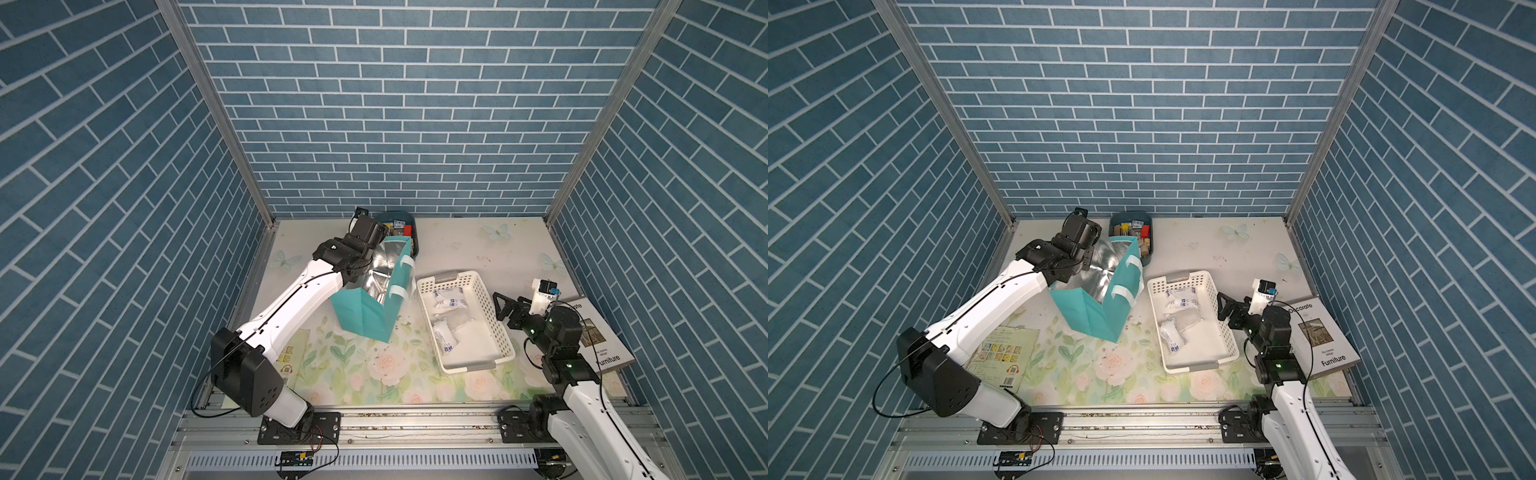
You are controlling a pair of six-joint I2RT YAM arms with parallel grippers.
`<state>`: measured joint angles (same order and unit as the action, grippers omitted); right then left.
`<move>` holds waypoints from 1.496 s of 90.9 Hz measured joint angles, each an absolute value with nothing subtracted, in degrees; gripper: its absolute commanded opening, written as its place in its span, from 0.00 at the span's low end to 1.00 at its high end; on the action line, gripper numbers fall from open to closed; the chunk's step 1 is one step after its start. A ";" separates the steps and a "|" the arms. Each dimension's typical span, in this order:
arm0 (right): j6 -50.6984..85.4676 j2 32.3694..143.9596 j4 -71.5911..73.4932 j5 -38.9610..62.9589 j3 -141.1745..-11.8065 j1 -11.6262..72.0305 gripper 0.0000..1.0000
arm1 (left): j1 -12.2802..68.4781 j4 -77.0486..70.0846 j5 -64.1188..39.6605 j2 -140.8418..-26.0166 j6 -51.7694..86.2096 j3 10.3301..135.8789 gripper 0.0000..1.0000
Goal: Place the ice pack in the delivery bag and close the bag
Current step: Pick up the delivery bag from the center of the board.
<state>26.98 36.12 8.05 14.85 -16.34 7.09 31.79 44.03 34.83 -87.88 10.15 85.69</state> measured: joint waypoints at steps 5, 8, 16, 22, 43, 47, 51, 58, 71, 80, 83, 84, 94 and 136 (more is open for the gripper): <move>26.98 36.12 8.05 14.85 -16.34 7.09 0.99 | 31.73 44.34 35.75 -87.88 10.15 85.93 0.00; 26.98 36.12 8.05 14.85 -16.34 7.09 0.99 | 31.68 44.49 36.29 -87.88 10.26 86.17 0.00; 26.98 36.12 8.05 14.83 -16.34 7.14 0.99 | 31.55 44.93 37.80 -86.96 10.48 86.83 0.00; 26.96 36.14 8.05 14.81 -16.34 7.14 0.99 | 31.53 45.58 39.00 -85.27 10.70 87.33 0.00; 26.92 37.69 8.10 14.79 -16.36 7.27 0.98 | 31.53 46.41 37.87 -75.59 11.40 91.44 0.00; 26.87 38.09 8.08 14.74 -16.36 7.38 0.98 | 31.55 46.22 37.19 -74.39 11.53 91.83 0.00; 26.72 38.41 8.08 14.72 -16.38 7.46 0.98 | 31.62 46.04 36.75 -73.69 11.62 91.85 0.00; 26.68 38.70 8.08 14.61 -16.45 7.62 0.98 | 31.75 45.76 36.16 -74.13 11.90 90.94 0.00; 26.55 38.74 8.05 14.59 -16.78 7.92 0.98 | 31.97 45.54 34.52 -79.40 12.60 87.07 0.00; 26.52 38.74 8.10 14.68 -17.26 8.34 0.98 | 32.08 45.71 33.23 -83.26 13.02 84.36 0.00; 26.52 38.74 8.14 14.76 -17.32 8.60 0.97 | 32.14 45.78 32.99 -84.07 13.23 83.99 0.00; 26.52 38.74 8.14 14.79 -17.32 8.73 0.97 | 32.14 45.82 32.88 -84.23 13.28 83.94 0.00; 26.22 38.81 8.14 15.20 -17.43 10.83 0.95 | 32.18 45.76 31.77 -84.84 14.13 83.92 0.00; 20.99 42.50 1.74 13.61 -26.74 34.02 0.73 | 32.16 43.72 23.97 -82.46 17.67 83.94 0.00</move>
